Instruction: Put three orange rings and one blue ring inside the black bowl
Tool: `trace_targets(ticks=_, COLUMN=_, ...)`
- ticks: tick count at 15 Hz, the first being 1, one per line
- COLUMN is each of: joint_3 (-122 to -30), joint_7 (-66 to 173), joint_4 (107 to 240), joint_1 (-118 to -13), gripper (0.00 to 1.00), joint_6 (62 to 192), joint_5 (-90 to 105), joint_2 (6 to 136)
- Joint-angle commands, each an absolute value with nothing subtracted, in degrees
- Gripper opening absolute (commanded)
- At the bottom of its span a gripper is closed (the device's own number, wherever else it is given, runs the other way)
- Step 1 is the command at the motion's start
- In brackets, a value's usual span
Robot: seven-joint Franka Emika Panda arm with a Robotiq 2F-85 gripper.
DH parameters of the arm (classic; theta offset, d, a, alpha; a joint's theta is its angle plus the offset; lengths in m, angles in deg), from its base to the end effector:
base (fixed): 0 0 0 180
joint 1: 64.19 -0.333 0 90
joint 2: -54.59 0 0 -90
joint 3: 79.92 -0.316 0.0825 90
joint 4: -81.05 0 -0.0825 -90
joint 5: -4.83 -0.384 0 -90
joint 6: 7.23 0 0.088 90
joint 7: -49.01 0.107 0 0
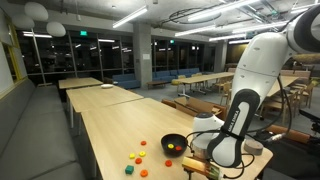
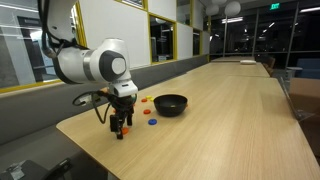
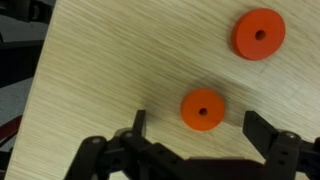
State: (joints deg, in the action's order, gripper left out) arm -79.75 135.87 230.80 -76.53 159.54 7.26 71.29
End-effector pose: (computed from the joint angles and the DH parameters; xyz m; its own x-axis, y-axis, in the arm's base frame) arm 0.4184 0.0928 0.1515 0.3037 -0.9527 0.0111 -0.9527 -0.3037 -0.0047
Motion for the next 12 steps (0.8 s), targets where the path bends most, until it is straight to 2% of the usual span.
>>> trace_targets(ticks=1, joint_3=-79.0, joint_7=135.0, joint_4=230.3, joint_1=-78.2, gripper=1.00, joint_6=160.6, joint_5=5.7, joint_2=71.5)
trace_targets(ticks=8, joint_3=-78.8, joint_7=135.3, joint_4=230.3, joint_1=-79.3, gripper=1.00, joint_6=160.6, joint_5=6.2, joint_2=71.3)
trace_targets(ticks=9, joint_3=-78.7, joint_7=135.3, joint_4=230.3, joint_1=-79.4, gripper=0.75, joint_6=160.7, joint_5=6.3, joint_2=71.4)
trace_targets(ticks=10, joint_3=-78.6, joint_7=135.3, joint_4=230.3, joint_1=-79.5, gripper=0.74, joint_6=160.7, joint_5=6.3, joint_2=71.4)
trace_targets(ticks=12, joint_3=-78.3, joint_7=135.6, joint_4=230.3, joint_1=-79.9, gripper=0.58, joint_6=160.8, joint_5=6.6, joint_2=71.3)
